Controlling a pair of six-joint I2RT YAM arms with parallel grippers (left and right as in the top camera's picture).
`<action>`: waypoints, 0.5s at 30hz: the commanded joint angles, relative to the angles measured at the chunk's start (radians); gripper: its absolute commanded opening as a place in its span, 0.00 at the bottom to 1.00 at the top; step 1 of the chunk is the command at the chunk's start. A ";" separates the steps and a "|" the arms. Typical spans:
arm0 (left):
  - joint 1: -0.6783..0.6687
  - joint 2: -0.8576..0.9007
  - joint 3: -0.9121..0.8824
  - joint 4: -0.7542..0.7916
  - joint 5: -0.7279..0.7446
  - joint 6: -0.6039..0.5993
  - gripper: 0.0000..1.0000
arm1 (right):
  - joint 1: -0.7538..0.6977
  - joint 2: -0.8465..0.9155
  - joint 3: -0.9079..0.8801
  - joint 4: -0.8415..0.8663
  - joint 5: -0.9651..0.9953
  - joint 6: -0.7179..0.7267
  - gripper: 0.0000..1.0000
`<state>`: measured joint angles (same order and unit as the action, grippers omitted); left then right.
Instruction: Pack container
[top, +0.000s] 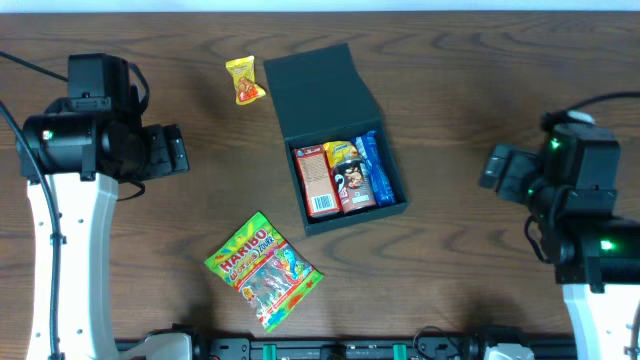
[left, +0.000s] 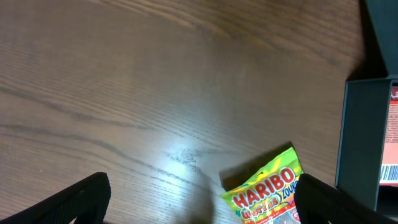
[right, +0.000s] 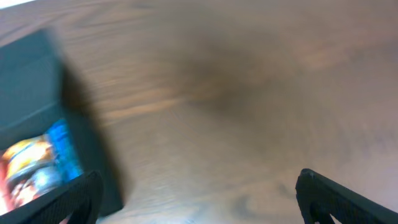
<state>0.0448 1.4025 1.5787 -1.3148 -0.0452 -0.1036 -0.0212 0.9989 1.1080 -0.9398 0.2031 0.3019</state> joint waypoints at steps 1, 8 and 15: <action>0.005 0.000 0.002 0.021 -0.014 0.013 0.95 | -0.078 -0.004 -0.030 0.001 0.140 0.214 0.99; 0.004 0.000 0.002 0.022 0.185 -0.041 0.95 | -0.150 0.028 -0.064 0.015 0.140 0.214 0.99; 0.000 0.003 0.002 0.014 0.299 -0.135 0.88 | -0.150 0.069 -0.066 0.012 0.137 0.214 0.99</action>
<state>0.0441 1.4025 1.5787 -1.2873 0.1722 -0.1616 -0.1600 1.0565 1.0462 -0.9260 0.3180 0.4934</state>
